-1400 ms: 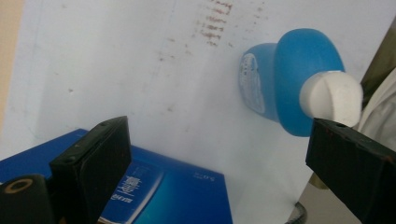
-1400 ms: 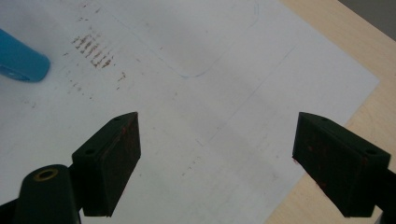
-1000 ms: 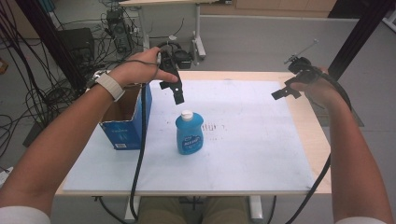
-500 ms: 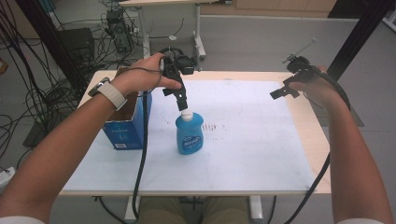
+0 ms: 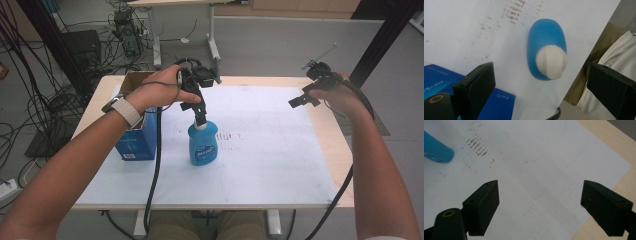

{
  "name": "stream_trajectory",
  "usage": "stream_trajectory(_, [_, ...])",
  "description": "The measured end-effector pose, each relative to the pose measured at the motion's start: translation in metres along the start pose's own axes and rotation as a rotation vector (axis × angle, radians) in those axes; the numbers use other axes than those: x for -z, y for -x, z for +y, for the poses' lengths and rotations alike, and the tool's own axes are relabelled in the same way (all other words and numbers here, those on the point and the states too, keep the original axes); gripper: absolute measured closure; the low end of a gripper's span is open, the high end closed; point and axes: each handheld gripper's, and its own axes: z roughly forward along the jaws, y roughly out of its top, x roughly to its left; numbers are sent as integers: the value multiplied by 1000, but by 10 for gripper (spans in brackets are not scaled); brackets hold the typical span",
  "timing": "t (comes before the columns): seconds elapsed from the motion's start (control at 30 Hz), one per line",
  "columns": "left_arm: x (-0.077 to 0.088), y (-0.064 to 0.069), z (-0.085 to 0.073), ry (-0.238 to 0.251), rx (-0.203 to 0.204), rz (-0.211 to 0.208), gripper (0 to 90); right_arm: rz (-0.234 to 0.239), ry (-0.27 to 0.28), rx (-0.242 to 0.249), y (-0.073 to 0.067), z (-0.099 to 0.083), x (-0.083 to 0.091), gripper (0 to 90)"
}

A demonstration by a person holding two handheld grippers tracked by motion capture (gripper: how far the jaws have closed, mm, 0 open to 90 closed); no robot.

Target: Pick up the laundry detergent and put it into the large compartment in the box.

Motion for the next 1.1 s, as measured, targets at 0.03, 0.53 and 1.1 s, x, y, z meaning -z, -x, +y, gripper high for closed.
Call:
stream_trajectory(0.03, [-1,1,1,-2,2,-1,86,0,0,1,0,0,0,153])
stream_trajectory(0.53, [-17,16,10,-30,-2,18,86,1,4,-1,-1,-9,0,152])
stream_trajectory(1.1, [-35,25,17,-44,-3,42,87,6,9,-2,0,-15,-2,152])
